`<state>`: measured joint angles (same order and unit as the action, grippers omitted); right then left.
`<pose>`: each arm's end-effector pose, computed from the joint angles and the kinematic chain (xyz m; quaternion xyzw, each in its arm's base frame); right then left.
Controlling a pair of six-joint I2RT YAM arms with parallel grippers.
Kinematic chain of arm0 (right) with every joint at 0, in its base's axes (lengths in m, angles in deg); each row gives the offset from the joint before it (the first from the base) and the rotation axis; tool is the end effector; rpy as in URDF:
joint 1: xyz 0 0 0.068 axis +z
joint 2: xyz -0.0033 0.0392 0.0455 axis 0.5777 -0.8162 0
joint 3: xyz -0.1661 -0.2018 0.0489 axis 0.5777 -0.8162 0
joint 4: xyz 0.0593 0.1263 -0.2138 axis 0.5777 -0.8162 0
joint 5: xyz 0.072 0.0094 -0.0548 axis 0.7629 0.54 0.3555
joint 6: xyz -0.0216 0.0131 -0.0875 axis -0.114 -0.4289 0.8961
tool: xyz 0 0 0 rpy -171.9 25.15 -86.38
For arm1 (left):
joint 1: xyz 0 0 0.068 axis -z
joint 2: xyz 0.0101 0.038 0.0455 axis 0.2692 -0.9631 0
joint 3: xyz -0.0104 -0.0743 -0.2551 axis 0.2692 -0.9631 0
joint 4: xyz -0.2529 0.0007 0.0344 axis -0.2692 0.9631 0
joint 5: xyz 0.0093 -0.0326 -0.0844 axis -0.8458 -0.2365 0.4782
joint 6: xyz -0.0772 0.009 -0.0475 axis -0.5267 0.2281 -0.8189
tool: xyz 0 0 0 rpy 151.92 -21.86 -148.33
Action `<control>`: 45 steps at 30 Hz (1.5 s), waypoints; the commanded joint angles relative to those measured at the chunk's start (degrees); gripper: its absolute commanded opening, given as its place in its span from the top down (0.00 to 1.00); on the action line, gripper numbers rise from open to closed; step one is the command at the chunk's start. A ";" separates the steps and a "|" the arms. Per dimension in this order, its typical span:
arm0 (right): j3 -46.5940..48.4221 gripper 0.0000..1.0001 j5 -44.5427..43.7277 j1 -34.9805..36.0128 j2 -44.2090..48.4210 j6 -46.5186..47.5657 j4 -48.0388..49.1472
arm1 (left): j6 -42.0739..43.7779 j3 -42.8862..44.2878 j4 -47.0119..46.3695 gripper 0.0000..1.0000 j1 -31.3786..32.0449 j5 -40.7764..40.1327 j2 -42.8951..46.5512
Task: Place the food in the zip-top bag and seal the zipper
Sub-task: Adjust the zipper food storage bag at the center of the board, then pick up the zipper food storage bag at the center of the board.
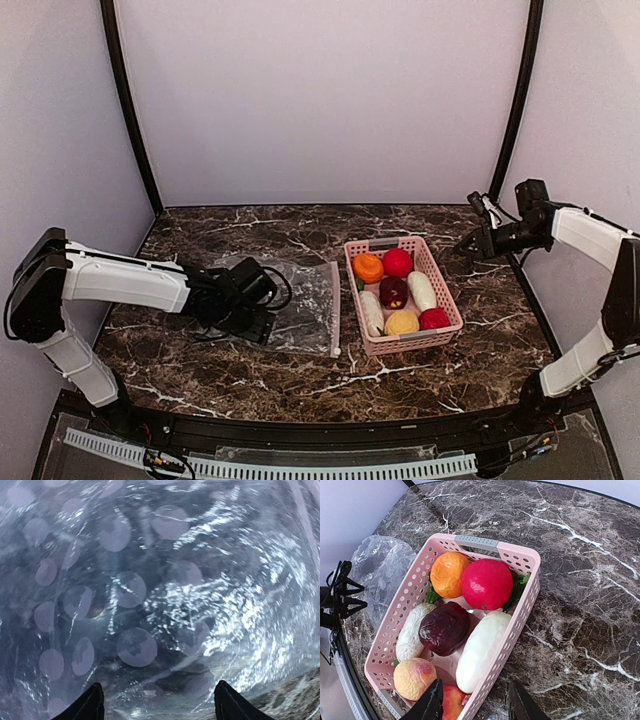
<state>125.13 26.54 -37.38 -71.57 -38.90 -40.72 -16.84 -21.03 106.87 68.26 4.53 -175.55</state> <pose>0.3066 0.0446 0.2276 -0.2024 0.8736 0.3085 0.3173 0.2157 -0.2442 0.1333 0.1308 0.9518 -0.0590 0.2711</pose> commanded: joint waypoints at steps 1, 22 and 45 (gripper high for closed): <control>-1.05 0.58 1.45 0.09 -0.14 0.90 2.47 | -0.49 -4.39 4.93 0.24 -5.59 -5.27 6.00; -2.71 0.57 0.32 0.07 1.51 1.97 2.97 | 14.21 15.57 2.73 0.29 7.10 -14.87 0.31; -2.76 0.57 -0.33 0.07 0.81 2.05 2.99 | 5.74 34.68 17.80 0.37 12.97 -21.59 -24.25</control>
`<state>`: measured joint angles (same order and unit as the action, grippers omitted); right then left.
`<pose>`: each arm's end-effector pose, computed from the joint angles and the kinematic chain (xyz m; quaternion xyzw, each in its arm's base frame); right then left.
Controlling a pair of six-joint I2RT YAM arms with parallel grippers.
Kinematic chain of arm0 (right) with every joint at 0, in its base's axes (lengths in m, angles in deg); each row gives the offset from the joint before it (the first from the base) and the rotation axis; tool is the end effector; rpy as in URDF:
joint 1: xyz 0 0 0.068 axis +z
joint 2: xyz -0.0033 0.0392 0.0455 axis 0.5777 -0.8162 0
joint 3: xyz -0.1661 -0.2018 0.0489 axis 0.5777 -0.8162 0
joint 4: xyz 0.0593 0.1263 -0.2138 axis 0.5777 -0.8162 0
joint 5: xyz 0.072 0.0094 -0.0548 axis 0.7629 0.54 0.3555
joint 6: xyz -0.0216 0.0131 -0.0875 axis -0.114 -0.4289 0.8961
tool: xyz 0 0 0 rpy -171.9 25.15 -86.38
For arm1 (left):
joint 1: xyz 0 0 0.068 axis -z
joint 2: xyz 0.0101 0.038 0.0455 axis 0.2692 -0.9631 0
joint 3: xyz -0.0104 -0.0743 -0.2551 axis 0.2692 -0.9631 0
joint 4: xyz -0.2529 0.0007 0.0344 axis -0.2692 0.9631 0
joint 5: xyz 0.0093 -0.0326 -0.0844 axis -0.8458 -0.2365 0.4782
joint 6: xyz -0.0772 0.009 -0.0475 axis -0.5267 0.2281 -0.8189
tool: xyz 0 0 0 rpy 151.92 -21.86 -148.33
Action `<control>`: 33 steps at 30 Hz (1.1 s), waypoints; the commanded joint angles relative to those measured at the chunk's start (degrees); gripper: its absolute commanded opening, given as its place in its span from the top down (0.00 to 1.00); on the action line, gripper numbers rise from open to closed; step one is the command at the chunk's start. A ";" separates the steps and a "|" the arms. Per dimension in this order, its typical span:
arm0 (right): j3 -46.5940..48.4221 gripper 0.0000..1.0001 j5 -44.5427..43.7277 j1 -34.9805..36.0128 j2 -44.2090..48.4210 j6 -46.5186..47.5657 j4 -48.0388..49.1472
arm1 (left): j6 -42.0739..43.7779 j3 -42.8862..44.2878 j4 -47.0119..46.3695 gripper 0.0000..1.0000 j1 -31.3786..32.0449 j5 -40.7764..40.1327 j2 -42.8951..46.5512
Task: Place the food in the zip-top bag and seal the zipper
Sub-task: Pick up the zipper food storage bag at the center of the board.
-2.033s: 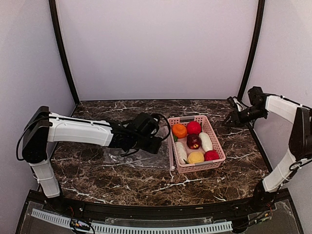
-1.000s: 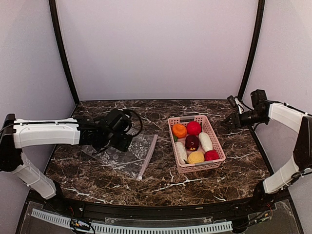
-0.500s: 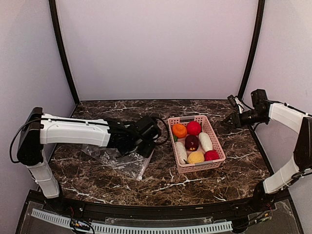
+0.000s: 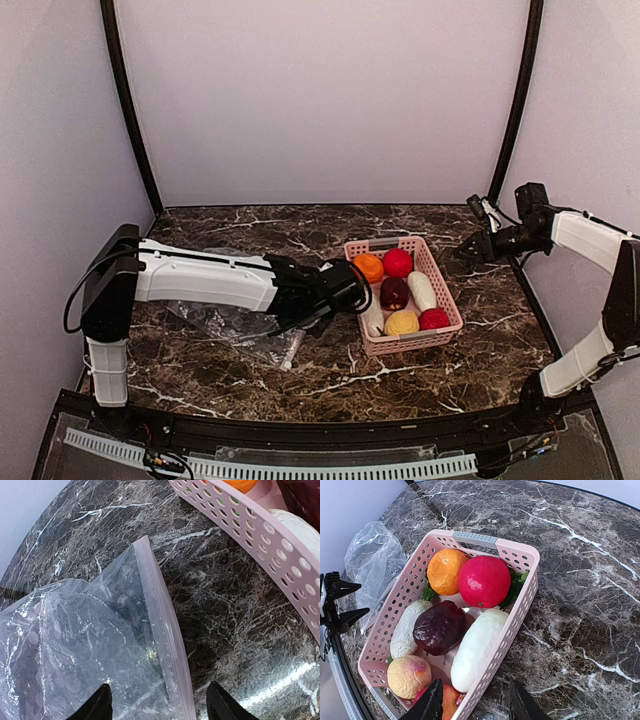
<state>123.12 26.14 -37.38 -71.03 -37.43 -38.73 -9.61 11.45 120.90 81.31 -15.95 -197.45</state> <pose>0.3046 0.0442 0.2214 -0.2142 0.8708 0.3001 0.3251 0.2183 -0.3638 0.1617 0.2541 0.8933 0.0736 0.3633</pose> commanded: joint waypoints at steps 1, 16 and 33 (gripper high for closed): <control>-0.68 0.57 0.06 0.10 0.26 0.63 1.02 | -1.62 2.44 3.93 0.37 -0.06 -1.46 -2.76; -0.68 0.57 0.37 0.09 0.24 0.58 0.96 | -2.04 9.12 10.55 0.44 0.23 -7.67 -10.95; -0.77 0.57 0.85 0.11 0.43 0.58 0.82 | -3.71 12.03 15.06 0.69 0.23 -14.28 -16.21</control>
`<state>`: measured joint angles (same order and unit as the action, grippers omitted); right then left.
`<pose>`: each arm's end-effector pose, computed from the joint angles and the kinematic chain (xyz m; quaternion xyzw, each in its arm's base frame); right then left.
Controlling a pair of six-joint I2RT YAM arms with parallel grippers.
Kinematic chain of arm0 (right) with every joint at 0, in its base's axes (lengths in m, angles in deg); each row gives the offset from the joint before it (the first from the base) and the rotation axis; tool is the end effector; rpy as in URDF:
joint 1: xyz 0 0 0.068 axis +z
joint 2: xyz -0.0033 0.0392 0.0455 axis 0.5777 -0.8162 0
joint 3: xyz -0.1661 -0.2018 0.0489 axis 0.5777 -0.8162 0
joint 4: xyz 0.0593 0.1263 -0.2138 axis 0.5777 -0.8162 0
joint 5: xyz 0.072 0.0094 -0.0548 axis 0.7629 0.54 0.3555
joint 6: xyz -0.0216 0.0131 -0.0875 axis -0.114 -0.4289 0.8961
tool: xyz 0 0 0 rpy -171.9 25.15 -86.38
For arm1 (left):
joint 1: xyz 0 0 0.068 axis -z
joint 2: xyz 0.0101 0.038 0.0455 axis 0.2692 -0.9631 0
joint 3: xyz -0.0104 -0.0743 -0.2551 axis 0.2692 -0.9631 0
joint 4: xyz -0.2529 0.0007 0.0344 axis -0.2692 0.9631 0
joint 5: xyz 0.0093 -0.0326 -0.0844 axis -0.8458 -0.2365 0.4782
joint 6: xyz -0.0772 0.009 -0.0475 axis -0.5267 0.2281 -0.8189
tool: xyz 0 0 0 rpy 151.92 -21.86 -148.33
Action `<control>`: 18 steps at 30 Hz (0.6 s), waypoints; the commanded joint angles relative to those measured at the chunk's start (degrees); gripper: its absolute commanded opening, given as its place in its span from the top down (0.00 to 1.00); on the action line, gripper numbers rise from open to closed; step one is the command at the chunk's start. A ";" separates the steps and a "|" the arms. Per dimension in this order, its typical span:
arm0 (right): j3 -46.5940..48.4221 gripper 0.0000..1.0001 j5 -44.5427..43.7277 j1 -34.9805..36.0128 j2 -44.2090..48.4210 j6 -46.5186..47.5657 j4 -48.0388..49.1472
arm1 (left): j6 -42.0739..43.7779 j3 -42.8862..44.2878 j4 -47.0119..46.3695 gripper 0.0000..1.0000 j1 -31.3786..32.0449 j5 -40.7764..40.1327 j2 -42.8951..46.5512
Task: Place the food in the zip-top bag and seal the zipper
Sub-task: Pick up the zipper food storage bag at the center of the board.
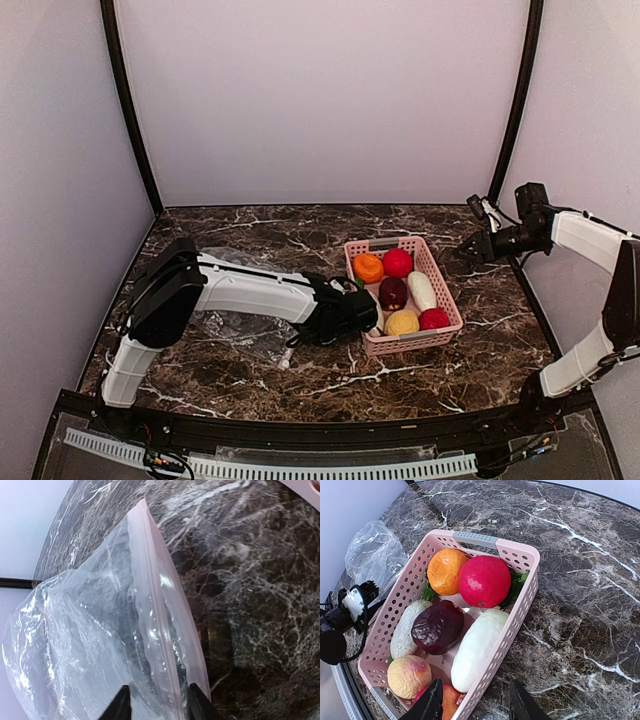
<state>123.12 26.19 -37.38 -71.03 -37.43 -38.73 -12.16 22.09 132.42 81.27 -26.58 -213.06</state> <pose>0.3046 0.0443 0.2214 -0.2143 0.8707 0.3005 0.3251 0.2342 -0.3712 0.1032 0.2664 0.8728 0.2292 0.3387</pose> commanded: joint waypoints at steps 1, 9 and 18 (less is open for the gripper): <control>-0.77 0.57 0.81 0.10 0.51 0.55 0.81 | -1.20 1.41 3.71 0.72 0.27 -4.75 -0.69; 0.47 0.57 1.76 0.07 0.23 0.08 -0.08 | -4.53 3.71 12.08 0.99 -0.38 -10.62 2.07; 7.29 0.53 -1.10 4.39 0.90 4.99 -5.18 | 1.37 -3.05 8.96 0.99 -1.53 -3.57 18.26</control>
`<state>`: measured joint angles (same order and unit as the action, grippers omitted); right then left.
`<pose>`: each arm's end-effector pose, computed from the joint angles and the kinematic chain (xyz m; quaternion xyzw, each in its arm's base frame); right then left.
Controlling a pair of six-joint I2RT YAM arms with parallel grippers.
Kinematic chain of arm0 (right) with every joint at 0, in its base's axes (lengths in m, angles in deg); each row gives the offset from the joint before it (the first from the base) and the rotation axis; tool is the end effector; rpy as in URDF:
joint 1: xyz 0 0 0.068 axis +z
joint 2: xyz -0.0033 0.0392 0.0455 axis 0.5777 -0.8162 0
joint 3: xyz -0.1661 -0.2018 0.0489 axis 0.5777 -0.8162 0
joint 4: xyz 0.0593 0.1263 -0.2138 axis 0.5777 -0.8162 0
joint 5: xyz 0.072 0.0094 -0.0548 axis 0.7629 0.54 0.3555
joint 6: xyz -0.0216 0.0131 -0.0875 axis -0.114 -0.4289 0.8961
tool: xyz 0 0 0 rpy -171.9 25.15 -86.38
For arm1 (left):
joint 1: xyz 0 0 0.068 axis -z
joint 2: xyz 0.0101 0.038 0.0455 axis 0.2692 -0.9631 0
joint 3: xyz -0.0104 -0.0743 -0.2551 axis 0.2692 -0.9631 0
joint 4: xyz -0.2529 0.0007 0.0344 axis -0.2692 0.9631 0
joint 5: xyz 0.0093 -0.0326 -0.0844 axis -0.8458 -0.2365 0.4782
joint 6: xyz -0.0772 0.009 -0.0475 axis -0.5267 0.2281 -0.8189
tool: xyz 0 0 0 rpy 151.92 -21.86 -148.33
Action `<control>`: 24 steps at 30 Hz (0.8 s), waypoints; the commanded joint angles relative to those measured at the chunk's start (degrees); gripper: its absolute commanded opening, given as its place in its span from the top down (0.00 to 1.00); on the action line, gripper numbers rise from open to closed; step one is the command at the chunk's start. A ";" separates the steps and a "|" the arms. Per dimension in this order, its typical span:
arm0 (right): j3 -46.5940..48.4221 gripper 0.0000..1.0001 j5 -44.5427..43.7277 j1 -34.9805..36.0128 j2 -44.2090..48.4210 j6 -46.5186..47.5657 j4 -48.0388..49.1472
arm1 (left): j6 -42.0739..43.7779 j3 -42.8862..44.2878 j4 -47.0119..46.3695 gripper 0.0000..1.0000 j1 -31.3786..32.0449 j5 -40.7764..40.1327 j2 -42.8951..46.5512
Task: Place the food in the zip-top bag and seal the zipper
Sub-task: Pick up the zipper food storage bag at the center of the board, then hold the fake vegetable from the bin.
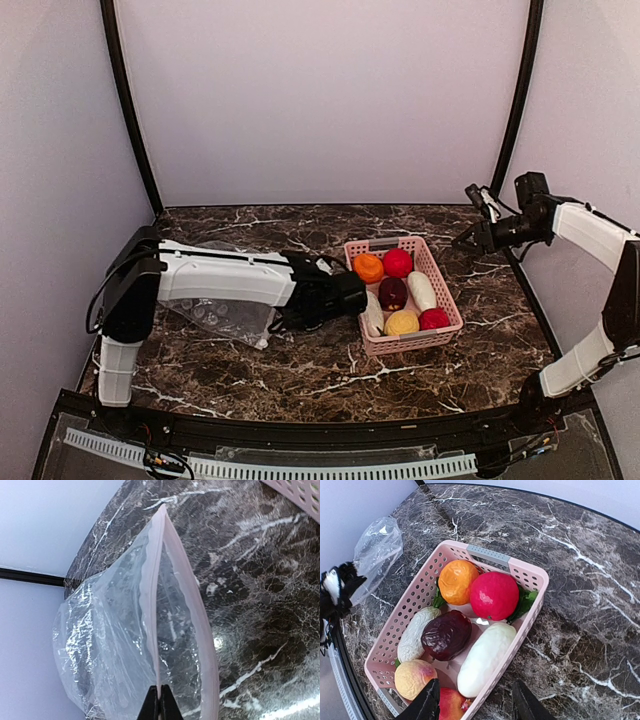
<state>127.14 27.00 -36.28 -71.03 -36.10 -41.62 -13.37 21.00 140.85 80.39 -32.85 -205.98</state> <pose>0.3073 0.0509 0.2407 -0.2373 0.8600 0.3037 0.3344 0.2345 -0.3429 0.1529 0.2496 0.8544 0.2773 0.3618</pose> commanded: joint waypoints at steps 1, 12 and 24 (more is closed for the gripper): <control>3.80 0.53 -2.14 4.41 1.03 4.62 -3.28 | 2.95 -2.30 0.42 0.99 -0.76 3.57 12.18; 6.89 0.51 -12.90 18.97 -4.07 7.68 -5.96 | 4.59 -10.00 -7.50 0.99 -2.06 11.65 24.97; 10.05 0.38 -22.34 26.49 -16.25 6.84 -7.62 | 3.64 -22.60 -21.32 0.99 -3.25 20.56 34.97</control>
<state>135.14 8.27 -10.62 -84.80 -28.86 -48.41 -9.26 0.60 123.52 77.38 -15.36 -175.25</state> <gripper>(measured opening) 0.610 0.008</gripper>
